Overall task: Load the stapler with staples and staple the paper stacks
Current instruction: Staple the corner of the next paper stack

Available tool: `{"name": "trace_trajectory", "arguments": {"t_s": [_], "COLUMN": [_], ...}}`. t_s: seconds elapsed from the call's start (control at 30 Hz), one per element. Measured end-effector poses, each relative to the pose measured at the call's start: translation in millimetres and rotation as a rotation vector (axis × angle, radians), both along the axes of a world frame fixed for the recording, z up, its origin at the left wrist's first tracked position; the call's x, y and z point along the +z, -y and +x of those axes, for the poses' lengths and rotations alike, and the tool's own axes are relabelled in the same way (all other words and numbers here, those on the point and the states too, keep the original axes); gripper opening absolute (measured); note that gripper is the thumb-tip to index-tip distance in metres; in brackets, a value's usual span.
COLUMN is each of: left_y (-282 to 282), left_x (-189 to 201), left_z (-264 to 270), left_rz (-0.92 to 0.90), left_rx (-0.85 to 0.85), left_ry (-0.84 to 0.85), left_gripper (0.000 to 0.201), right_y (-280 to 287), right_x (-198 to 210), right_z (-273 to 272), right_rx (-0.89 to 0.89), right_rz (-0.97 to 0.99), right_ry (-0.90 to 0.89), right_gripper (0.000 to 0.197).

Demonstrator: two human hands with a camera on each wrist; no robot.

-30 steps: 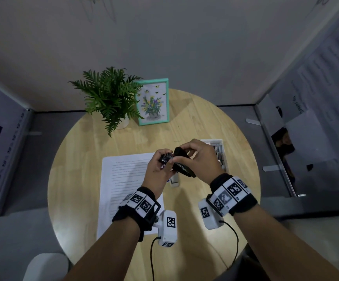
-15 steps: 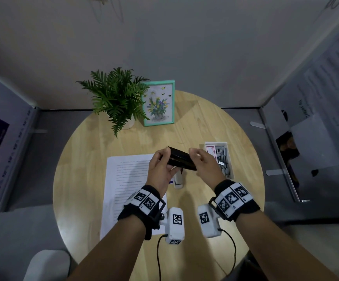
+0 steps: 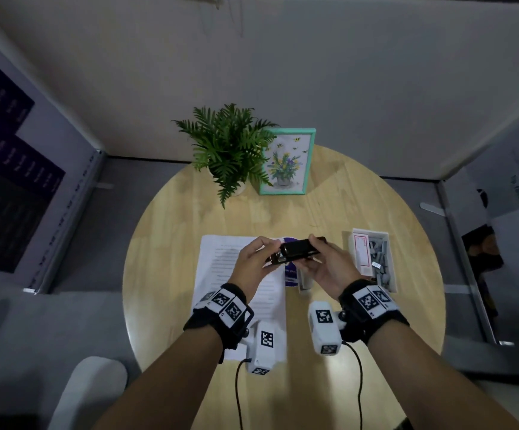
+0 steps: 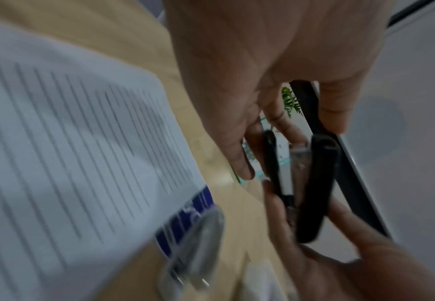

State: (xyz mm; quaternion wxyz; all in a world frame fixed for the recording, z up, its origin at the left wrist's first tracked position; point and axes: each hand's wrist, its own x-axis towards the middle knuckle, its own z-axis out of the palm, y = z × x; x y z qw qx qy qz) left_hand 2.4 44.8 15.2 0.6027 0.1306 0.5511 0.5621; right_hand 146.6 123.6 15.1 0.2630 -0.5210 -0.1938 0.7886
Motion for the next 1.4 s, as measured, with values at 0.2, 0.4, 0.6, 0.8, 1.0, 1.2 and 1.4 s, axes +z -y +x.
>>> {"name": "trace_trajectory", "arguments": {"t_s": [0.2,0.4,0.6,0.8,1.0,1.2,1.4], "left_y": [8.2,2.1,-3.5,10.2,38.7,49.1,39.9], "left_x": [-51.5,-84.2,-84.7,-82.3,-49.3,-4.4,23.7], "left_z": [-78.2,-126.2,-129.5,-129.9,-113.6,-91.3,-71.2], "left_rz": [-0.413,-0.812,-0.864,-0.658,-0.221,0.033,0.157], "left_rx": [0.026,-0.225,-0.329,-0.329,-0.176,-0.219,-0.271], "left_ry": [-0.761,-0.985,-0.935,-0.929,-0.745,-0.629,-0.668], "left_gripper": [0.017,0.082,0.076,0.039,0.032,0.027,0.018], "right_y": [-1.7,-4.6,-4.9,-2.6,-2.7,-1.9,0.8], "right_x": [-17.1,-21.6,-22.9,-16.8,8.7,59.1,96.7], "right_z": [-13.2,-28.7,-42.4,-53.7,-71.3,-99.8,-114.8], "right_rx": [-0.024,-0.034,-0.081,-0.096,-0.247,-0.322,-0.269], "right_rz": [-0.092,-0.087,-0.048,-0.011,0.079,0.391,0.687], "right_ry": [0.074,0.25,0.33,0.306,0.191,0.15,0.156], "right_gripper": [0.013,0.009,0.009,0.017,0.01,0.008,0.018]}}
